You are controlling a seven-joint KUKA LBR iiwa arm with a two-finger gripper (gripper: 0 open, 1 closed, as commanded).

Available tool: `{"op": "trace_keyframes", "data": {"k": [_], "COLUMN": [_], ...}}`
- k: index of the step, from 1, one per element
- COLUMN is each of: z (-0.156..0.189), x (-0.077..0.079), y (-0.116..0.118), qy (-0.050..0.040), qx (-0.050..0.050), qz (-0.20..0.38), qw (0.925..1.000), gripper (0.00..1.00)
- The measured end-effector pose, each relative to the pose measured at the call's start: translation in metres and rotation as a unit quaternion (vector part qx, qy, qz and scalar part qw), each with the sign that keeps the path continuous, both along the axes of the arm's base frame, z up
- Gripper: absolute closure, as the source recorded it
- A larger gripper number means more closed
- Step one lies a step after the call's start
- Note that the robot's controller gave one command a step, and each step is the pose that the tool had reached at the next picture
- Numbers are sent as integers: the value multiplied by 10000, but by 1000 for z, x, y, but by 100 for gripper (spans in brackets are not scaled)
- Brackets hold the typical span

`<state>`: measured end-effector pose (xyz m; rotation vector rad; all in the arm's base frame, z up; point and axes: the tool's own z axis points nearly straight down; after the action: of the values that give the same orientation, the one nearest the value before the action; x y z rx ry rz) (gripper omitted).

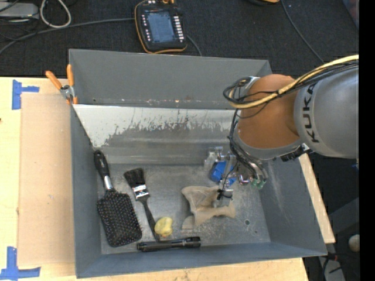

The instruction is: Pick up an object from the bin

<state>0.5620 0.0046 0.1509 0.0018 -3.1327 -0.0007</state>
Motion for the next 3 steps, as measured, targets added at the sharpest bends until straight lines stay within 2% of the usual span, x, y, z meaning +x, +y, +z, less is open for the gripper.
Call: {"op": "trace_keyframes", "data": {"k": [1,2,3], "z": [5,-82,-7], "x": [1,-32,-35], "y": [0,-30,-8], "qy": [-36,8,-82], "qx": [0,6,8], "qz": [-2,-548,-711], "qw": [10000,9985,9974], "gripper": [0,0,0]}}
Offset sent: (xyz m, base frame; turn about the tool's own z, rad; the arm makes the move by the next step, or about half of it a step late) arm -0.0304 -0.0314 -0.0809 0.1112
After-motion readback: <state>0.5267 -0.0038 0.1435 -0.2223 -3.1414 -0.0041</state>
